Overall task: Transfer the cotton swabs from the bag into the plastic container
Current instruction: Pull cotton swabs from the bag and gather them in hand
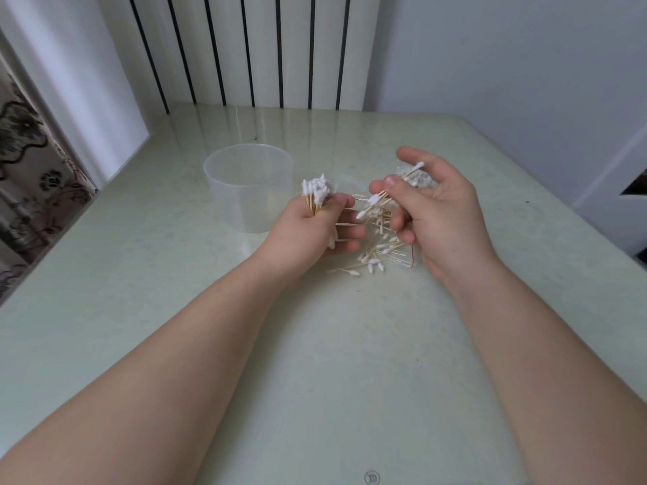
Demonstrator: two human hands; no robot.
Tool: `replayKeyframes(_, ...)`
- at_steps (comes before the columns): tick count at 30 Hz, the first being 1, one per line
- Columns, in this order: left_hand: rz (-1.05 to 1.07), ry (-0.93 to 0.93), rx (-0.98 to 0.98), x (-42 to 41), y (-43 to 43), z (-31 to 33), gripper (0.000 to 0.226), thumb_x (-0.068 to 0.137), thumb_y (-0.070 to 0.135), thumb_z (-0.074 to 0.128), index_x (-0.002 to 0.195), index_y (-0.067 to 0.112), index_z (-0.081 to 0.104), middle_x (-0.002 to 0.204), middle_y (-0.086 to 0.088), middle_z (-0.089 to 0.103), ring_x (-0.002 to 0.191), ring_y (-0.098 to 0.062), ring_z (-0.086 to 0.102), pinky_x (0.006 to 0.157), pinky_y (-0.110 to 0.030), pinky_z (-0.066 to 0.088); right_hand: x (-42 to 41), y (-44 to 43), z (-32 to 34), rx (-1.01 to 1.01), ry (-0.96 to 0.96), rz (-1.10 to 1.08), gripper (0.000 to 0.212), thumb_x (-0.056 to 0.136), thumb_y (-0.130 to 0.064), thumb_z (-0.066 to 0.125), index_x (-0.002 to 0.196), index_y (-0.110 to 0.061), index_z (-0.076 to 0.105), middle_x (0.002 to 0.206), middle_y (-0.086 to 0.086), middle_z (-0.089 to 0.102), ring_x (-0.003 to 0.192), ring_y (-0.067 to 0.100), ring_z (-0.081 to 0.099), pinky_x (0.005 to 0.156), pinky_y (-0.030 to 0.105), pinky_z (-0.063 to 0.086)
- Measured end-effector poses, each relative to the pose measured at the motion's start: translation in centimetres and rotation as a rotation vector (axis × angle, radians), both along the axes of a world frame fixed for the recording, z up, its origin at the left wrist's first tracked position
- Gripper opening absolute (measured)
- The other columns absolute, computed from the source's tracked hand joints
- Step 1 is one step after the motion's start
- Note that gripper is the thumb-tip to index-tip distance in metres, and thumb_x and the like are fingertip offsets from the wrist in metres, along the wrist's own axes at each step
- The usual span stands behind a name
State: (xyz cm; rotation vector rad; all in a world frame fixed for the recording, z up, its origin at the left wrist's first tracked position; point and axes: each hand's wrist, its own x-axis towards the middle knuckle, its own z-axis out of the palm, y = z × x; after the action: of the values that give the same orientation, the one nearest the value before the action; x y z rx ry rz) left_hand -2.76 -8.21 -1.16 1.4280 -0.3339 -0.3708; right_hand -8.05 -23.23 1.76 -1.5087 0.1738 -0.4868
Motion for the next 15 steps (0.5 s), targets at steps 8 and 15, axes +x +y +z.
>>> replayKeyframes(8, -0.112, -0.073, 0.075, 0.0, 0.0, -0.3, 0.027, 0.105, 0.023, 0.051, 0.08, 0.014, 0.057, 0.074, -0.008, 0.052, 0.059, -0.016, 0.046, 0.06, -0.036, 0.037, 0.3, 0.5, -0.8, -0.125, 0.076, 0.021, 0.016, 0.095, -0.01, 0.065, 0.109, -0.016, 0.067, 0.089, 0.008, 0.077, 0.047, 0.012, 0.051, 0.039, 0.023, 0.034)
replayKeyframes(15, -0.12, -0.044, 0.142, -0.1, 0.1, -0.2, 0.032, 0.101, 0.028, 0.056, 0.104, -0.003, 0.063, 0.072, -0.007, 0.046, 0.06, -0.018, 0.041, 0.059, -0.033, 0.032, 0.5, -0.6, -0.3, 0.031, -0.036, -0.102, 0.019, 0.096, -0.006, 0.061, 0.115, -0.011, 0.063, 0.086, 0.008, 0.077, 0.065, 0.014, 0.055, 0.048, 0.024, 0.043)
